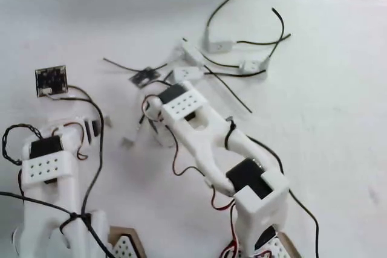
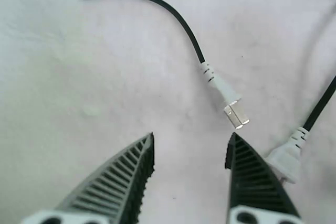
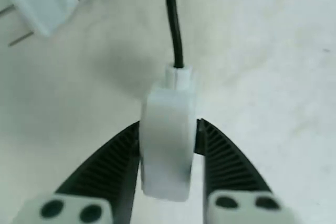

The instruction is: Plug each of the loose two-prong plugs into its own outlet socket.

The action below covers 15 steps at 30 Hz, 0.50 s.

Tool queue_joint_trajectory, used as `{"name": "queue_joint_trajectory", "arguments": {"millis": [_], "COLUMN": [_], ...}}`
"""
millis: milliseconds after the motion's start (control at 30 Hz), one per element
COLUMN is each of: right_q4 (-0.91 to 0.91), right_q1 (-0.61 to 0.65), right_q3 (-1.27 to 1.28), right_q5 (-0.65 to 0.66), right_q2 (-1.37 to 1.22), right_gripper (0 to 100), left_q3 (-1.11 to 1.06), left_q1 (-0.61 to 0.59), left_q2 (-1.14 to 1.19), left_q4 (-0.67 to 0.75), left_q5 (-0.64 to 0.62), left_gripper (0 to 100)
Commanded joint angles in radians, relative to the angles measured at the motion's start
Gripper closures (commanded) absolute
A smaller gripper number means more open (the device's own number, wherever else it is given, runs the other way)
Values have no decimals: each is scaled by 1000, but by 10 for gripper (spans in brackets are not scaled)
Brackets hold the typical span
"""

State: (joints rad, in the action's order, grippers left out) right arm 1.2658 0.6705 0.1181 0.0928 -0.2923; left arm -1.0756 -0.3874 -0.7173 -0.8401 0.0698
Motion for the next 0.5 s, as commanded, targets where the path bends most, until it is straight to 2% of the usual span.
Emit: {"name": "queue_joint_trajectory", "arguments": {"millis": [0,200,467], "right_q4": [-12,-68,-110], "right_q1": [-61,-196,-302], "right_q3": [-9,-9,-9], "right_q5": [6,8,8], "right_q2": [4,-4,-7], "right_gripper": [793,790,790], "left_q3": [38,38,38], "left_q1": [-4,-4,-4], "left_q2": [-27,-27,-28], "left_q4": [18,18,18], "left_q5": [-5,-5,-5], "left_gripper": [775,775,775]}}
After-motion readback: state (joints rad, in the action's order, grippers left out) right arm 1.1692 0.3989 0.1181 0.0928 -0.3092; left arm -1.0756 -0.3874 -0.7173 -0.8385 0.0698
